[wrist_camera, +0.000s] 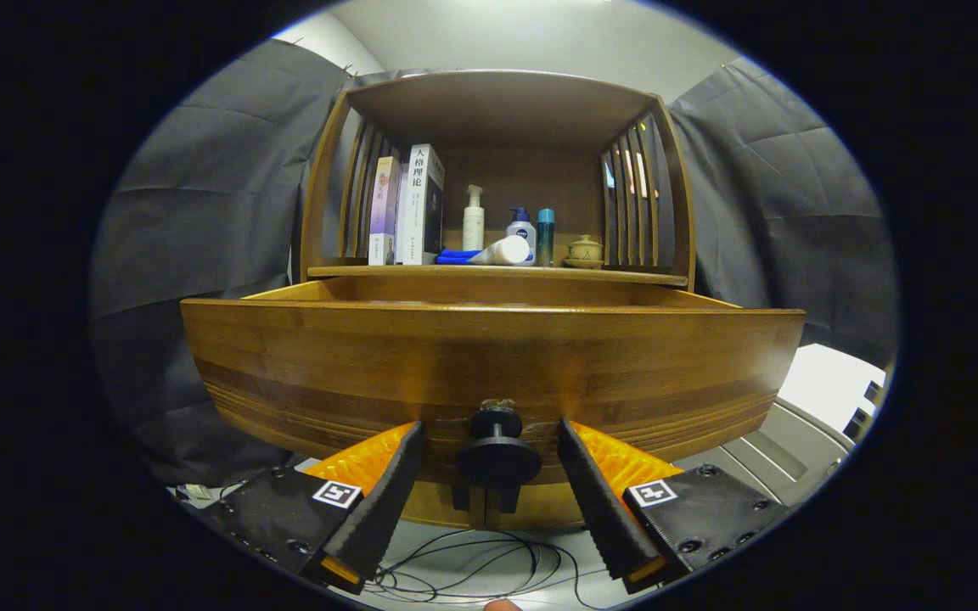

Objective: Pull open the drawer, take out the items inside it, and place them on the countertop above the cabinet.

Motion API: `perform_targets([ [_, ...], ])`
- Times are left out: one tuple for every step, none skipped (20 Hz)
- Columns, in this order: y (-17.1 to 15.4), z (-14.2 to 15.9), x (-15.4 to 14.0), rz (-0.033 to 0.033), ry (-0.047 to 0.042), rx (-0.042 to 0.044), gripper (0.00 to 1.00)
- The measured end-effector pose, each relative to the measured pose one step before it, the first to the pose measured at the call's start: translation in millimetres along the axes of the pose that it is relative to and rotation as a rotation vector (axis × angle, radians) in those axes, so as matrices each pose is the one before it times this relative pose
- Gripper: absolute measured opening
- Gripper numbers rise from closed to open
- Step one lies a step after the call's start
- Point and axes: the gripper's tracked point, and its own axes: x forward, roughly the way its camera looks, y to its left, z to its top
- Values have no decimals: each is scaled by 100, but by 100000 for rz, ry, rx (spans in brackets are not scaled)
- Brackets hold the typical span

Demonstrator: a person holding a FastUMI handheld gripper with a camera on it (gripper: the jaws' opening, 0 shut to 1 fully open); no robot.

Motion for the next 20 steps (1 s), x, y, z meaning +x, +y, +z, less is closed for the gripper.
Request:
perform_targets([
  [38, 94, 266, -3, -142, 194, 98],
  [-6, 280, 415, -83, -260, 259, 98],
  [-5, -66, 402, -181, 391, -155, 98],
  [37, 323, 679, -310, 8, -288, 98],
  [12, 125, 611, -149, -69, -1, 98],
  [5, 263, 633, -29, 318, 431, 98],
  [134, 203, 709, -111, 746, -143, 98],
  [-2, 319, 749, -235, -210, -118, 98],
  [15, 323, 762, -91, 14, -76, 98],
  [22, 491, 514, -223, -1113, -116, 98],
  [39, 3, 859, -72, 741, -259, 98],
  [24, 24, 386, -347, -131, -691, 98],
  [-32, 252, 955, -517, 869, -974, 98],
  [116, 195, 302, -787, -890, -681, 98],
  [81, -158, 848, -413, 619, -683, 98],
  [38, 158, 415, -532, -323, -391, 98],
  [36, 82, 614, -410, 441, -239, 98],
  [61, 122, 365, -113, -305, 39, 98],
  [63, -112, 427, -27, 441, 265, 98],
  [1, 164, 468, 10, -226, 280, 98],
])
